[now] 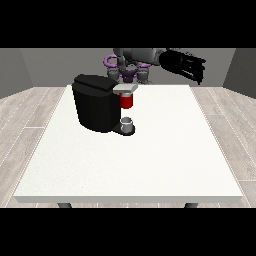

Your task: Insert the coffee pod into the coffee machine and close the lid

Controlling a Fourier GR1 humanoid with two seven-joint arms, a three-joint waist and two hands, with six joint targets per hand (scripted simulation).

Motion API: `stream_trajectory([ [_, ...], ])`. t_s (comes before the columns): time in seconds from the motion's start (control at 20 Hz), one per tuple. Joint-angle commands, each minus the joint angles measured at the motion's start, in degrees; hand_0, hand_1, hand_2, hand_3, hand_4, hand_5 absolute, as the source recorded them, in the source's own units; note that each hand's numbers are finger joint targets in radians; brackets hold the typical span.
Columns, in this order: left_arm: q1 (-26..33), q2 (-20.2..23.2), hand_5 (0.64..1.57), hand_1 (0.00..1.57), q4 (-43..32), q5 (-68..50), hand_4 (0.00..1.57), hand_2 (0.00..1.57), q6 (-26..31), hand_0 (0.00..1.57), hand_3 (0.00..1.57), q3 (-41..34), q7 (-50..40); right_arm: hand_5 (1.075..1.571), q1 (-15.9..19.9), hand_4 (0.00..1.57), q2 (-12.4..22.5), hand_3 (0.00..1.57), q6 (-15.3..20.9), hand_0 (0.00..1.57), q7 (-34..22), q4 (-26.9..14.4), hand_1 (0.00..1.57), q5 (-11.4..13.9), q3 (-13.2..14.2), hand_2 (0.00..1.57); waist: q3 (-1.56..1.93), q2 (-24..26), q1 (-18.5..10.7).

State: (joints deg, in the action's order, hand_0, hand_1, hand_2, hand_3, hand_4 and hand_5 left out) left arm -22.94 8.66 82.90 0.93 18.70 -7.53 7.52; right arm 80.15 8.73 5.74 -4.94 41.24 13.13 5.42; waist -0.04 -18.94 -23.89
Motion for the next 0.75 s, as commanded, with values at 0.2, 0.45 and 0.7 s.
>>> stream_trajectory([
  [0.2,0.8,-2.1,1.571,0.00,2.6,0.0,0.35,0.00,-1.0,0.00,0.00,2.0,-3.2,1.571,-1.6,0.00,-1.5,0.00,-0.5,0.00,5.7,-1.5,0.00,-1.5,1.3,0.00,0.04,1.0,0.2],
  [0.45,6.9,-0.7,1.571,0.00,-0.8,0.9,0.26,0.00,0.6,0.00,0.00,1.3,2.8,1.571,-6.3,0.17,-7.2,0.00,-2.3,0.00,10.0,2.0,0.00,-2.6,-1.0,0.00,0.03,6.1,4.5],
  [0.7,7.3,-1.2,1.571,0.00,-6.0,1.0,0.27,0.00,-0.9,0.00,0.00,0.4,-0.4,1.571,-17.6,0.26,-8.6,0.00,-3.4,0.00,12.0,4.9,0.00,-9.2,-8.6,0.00,0.03,13.7,8.5],
])
